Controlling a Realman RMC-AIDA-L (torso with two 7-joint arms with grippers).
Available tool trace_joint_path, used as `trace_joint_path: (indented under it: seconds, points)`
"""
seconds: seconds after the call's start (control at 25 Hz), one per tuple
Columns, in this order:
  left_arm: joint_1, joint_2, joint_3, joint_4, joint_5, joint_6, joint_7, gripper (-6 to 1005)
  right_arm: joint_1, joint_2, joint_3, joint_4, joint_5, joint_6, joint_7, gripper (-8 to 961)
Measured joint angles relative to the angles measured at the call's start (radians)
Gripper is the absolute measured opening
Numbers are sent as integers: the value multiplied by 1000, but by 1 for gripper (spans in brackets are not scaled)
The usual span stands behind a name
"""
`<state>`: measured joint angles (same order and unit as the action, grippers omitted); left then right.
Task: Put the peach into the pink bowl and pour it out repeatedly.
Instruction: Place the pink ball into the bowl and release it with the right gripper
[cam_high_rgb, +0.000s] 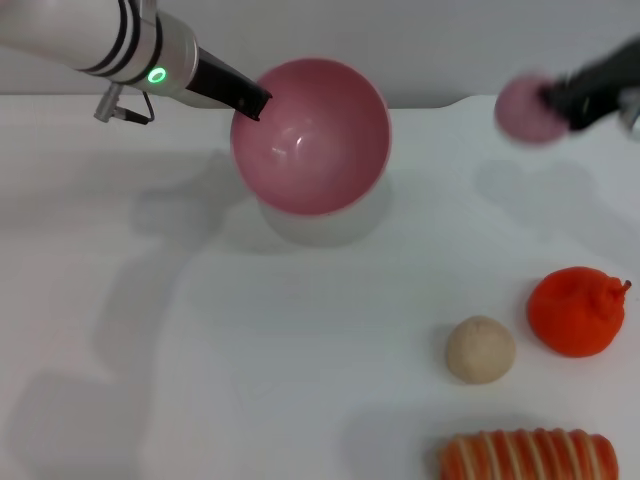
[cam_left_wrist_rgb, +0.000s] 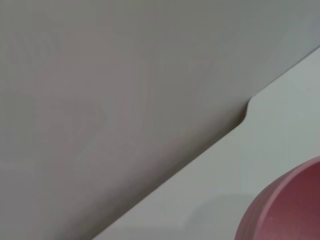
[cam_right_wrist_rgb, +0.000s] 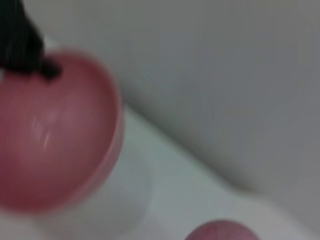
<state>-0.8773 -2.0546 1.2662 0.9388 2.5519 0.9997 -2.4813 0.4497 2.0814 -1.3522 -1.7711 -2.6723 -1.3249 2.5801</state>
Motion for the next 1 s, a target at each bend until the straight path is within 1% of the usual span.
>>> trace_joint_path:
  seconds: [0.16,0.24,0.32,0.44,0.48,0.52,0.72,0.92,1.0]
  points:
    - [0,-2,19,-1,-3,1,-6,41,19,0,10,-148,22,-17,-2,22]
    - [0,-2,22,-1,-5,1,-9,41,40,0,-6,-189,36,-24,-4,23]
    - [0,-3,25,-1,-6,1,-9,42,63,-1,-31,-203,59,-24,-9,23]
    - [1,-5,33,-2,-8,2,-10,42,99,-5,-86,-167,82,-12,-15,22]
    - [1,-6,34,-2,-9,2,-10,42,120,-6,-125,-115,82,16,-15,22]
    - [1,-6,34,-2,-9,2,-10,42,120,-6,-125,-115,82,16,-15,22]
    - [1,-7,44,-1,-16,2,-11,42,148,-6,-211,35,79,124,-16,21]
    - [2,-7,52,0,-16,4,-11,42,183,-5,-243,148,81,166,-16,32]
    - [2,-7,54,0,-16,3,-11,42,182,-5,-246,149,81,172,-17,43]
